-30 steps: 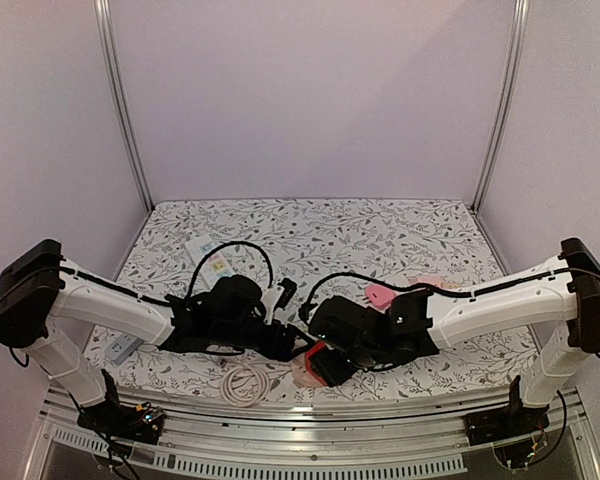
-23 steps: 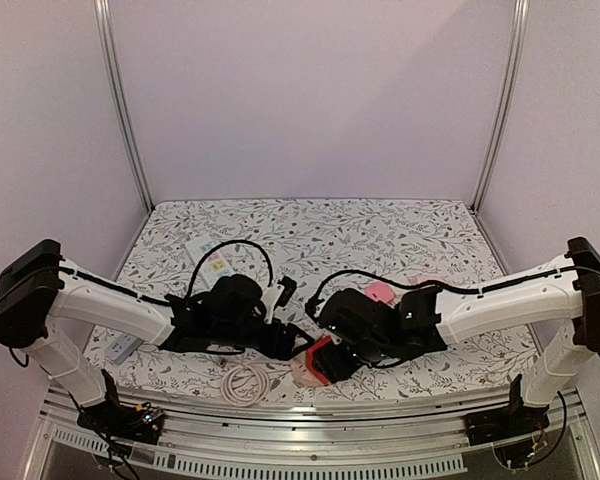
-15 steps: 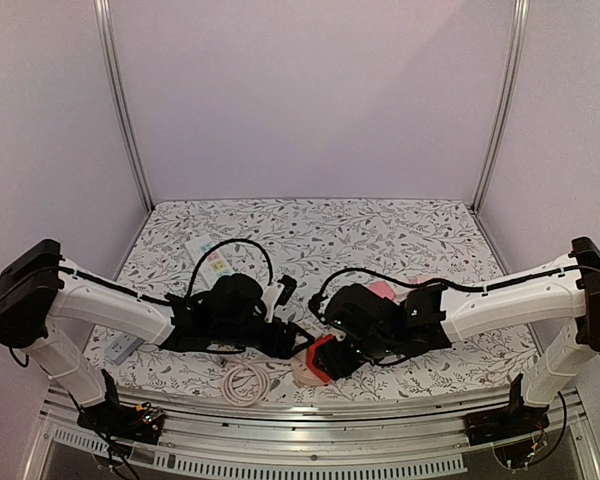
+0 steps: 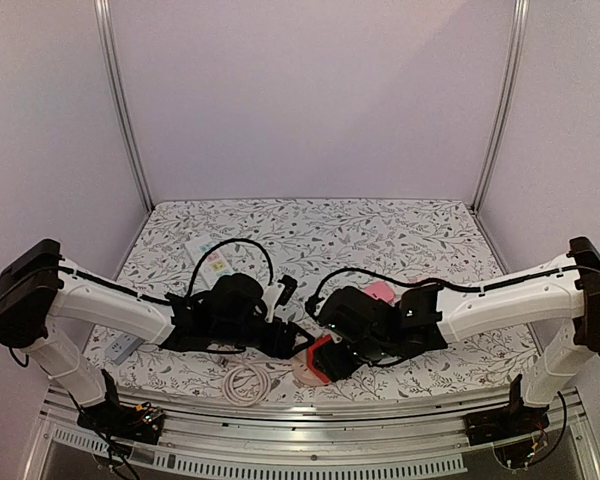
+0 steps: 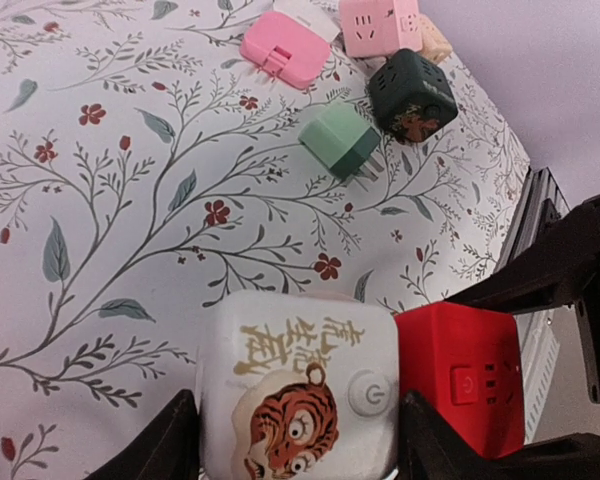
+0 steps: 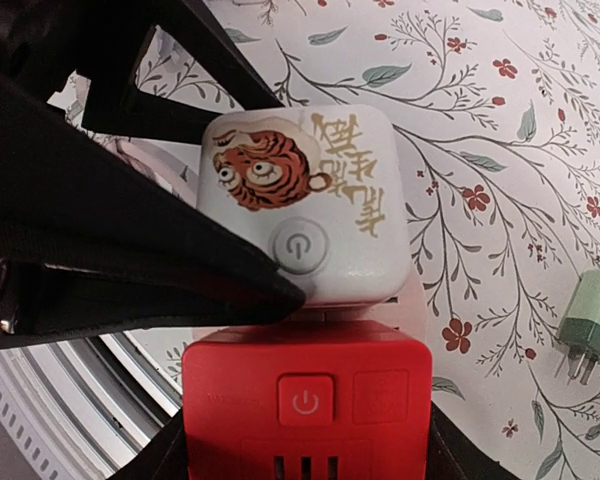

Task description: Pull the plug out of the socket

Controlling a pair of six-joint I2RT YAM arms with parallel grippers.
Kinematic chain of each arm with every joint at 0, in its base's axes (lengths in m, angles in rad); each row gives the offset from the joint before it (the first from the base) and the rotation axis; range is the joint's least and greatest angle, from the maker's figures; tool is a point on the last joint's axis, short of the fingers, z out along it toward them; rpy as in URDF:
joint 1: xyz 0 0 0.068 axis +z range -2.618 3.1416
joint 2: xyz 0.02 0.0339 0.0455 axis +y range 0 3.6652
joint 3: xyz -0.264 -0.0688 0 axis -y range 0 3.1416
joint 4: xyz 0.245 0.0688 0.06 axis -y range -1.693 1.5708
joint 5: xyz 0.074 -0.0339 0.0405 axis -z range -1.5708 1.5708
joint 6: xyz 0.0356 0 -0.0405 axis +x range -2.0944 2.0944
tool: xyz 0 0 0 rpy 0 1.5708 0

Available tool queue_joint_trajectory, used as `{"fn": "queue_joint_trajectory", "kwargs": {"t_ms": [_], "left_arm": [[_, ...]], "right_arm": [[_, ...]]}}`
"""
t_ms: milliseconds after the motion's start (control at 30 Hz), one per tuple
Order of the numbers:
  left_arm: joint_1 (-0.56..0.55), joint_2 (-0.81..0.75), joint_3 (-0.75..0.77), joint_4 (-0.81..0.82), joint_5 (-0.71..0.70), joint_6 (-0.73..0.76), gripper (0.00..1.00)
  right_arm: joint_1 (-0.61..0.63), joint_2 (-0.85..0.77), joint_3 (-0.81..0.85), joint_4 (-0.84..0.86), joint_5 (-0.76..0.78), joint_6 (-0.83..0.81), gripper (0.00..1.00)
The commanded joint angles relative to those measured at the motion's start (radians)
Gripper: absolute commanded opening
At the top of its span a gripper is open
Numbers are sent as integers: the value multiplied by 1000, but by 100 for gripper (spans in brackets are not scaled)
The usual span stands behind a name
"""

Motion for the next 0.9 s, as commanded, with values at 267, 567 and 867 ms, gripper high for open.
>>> {"fn": "queue_joint_trajectory", "kwargs": {"t_ms": [267, 567, 867], "left_arm": [[-24, 61, -41, -219, 7, -2, 41], [-24, 59, -41, -246, 4, 0, 41], [-24, 61, -39, -259, 4, 2, 41]], "right_arm": [[87, 66, 147, -43, 136, -43, 36], [100, 101, 193, -95, 169, -71, 35], [45, 39, 135, -53, 104, -39, 35]]}}
